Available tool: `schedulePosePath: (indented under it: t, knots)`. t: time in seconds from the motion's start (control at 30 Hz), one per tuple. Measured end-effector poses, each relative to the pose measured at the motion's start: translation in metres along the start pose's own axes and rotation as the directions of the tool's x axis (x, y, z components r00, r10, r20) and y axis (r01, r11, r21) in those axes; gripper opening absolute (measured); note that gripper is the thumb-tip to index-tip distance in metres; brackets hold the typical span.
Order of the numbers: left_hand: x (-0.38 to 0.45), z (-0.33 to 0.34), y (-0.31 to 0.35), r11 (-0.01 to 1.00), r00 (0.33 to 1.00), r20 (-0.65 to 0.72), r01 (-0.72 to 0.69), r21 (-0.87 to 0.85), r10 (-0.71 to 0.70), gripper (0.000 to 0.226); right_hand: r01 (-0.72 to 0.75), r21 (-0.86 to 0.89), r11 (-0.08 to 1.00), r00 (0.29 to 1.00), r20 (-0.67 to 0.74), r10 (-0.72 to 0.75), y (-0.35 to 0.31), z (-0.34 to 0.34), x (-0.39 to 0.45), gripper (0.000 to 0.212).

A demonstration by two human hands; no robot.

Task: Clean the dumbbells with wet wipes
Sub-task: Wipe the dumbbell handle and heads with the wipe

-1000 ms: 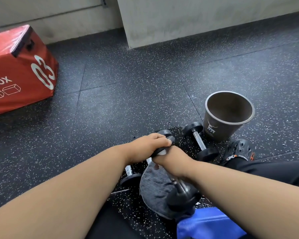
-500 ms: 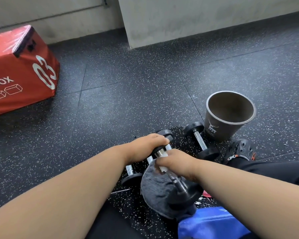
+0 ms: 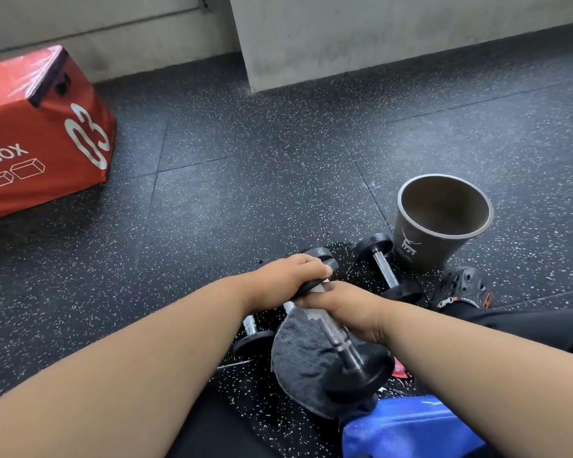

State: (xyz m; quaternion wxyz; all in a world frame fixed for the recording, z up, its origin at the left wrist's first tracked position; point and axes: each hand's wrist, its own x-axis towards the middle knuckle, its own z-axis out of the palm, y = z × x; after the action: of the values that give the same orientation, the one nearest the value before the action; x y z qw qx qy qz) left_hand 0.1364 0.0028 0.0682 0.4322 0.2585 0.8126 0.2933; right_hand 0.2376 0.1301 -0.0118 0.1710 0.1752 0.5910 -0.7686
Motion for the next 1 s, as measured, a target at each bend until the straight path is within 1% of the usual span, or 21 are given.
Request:
schedulePosePath:
  t: [0.03,0.1,0.17,0.23,0.3,0.37,0.4,0.43,0.5,0.6,0.67,0.7,0.73,0.8,0.9,1.0]
  knots:
    - [0.001,-0.001,-0.002,1.0,1.0,0.005,0.003,-0.007,-0.003,0.059,-0.014,0.007,1.0,1.0,-0.001,0.014,0.001,-0.001,0.0,0.038]
    - [0.003,-0.001,-0.005,1.0,1.0,0.008,0.012,-0.013,-0.012,0.057,-0.024,0.013,1.0,0.999,-0.025,0.024,0.003,-0.007,0.001,0.024]
    - [0.005,-0.002,-0.006,0.999,1.0,0.003,0.025,-0.02,-0.025,0.064,-0.013,0.022,1.0,0.999,-0.047,0.014,0.002,-0.01,-0.002,0.016]
    - [0.004,-0.003,-0.007,0.999,0.999,0.001,0.033,-0.03,-0.033,0.071,0.021,0.038,0.999,0.997,-0.082,-0.018,0.002,-0.014,-0.005,0.018]
    - [0.004,-0.003,-0.007,0.999,0.999,0.007,0.032,-0.025,-0.032,0.068,0.018,0.056,0.998,0.995,-0.101,-0.013,0.001,-0.017,-0.007,0.022]
    - [0.002,-0.003,-0.005,0.999,1.0,0.008,0.031,-0.015,-0.031,0.065,0.003,0.048,0.999,0.995,-0.1,0.002,0.001,-0.017,-0.008,0.036]
    - [0.001,-0.003,-0.004,1.0,1.0,0.009,0.024,-0.012,-0.023,0.065,-0.004,0.039,0.999,0.995,-0.097,0.007,0.002,-0.017,-0.008,0.038]
    - [0.001,-0.003,-0.003,1.0,1.0,0.009,0.019,-0.012,-0.019,0.066,-0.005,0.041,0.999,0.995,-0.097,0.009,0.002,-0.016,-0.009,0.033]
    - [0.001,-0.002,-0.001,1.0,1.0,0.02,0.003,0.0,-0.003,0.069,-0.028,0.076,0.997,0.996,-0.082,0.034,0.002,-0.016,-0.011,0.022]
    - [0.001,-0.001,0.001,1.0,1.0,0.016,-0.011,0.011,0.011,0.071,-0.119,0.186,0.975,0.993,0.029,0.116,-0.002,-0.012,-0.011,0.035]
    - [0.002,-0.001,-0.001,1.0,1.0,0.015,-0.011,0.002,0.011,0.067,-0.142,0.217,0.966,0.988,0.085,0.126,-0.008,-0.008,-0.009,0.025]
    - [0.003,-0.001,-0.002,1.0,1.0,0.015,-0.003,-0.002,0.003,0.062,-0.142,0.201,0.969,0.988,0.095,0.125,-0.01,-0.007,-0.006,0.025]
    - [0.004,-0.001,-0.003,1.0,1.0,0.013,-0.005,0.001,0.004,0.059,-0.136,0.164,0.977,0.986,0.118,0.118,-0.011,-0.006,-0.003,0.031]
    - [0.006,0.0,-0.005,1.0,1.0,-0.006,0.002,0.008,-0.002,0.063,-0.122,0.049,0.991,0.981,0.157,0.113,-0.011,-0.005,0.003,0.044]
    - [0.009,0.0,-0.007,1.0,1.0,-0.012,0.005,0.007,-0.005,0.066,-0.109,-0.043,0.993,0.986,0.124,0.113,-0.009,-0.002,0.005,0.039]
    - [0.009,0.0,-0.008,1.0,1.0,-0.005,-0.001,-0.004,0.001,0.067,-0.007,-0.112,0.994,0.998,0.056,0.013,-0.006,0.004,0.004,0.029]
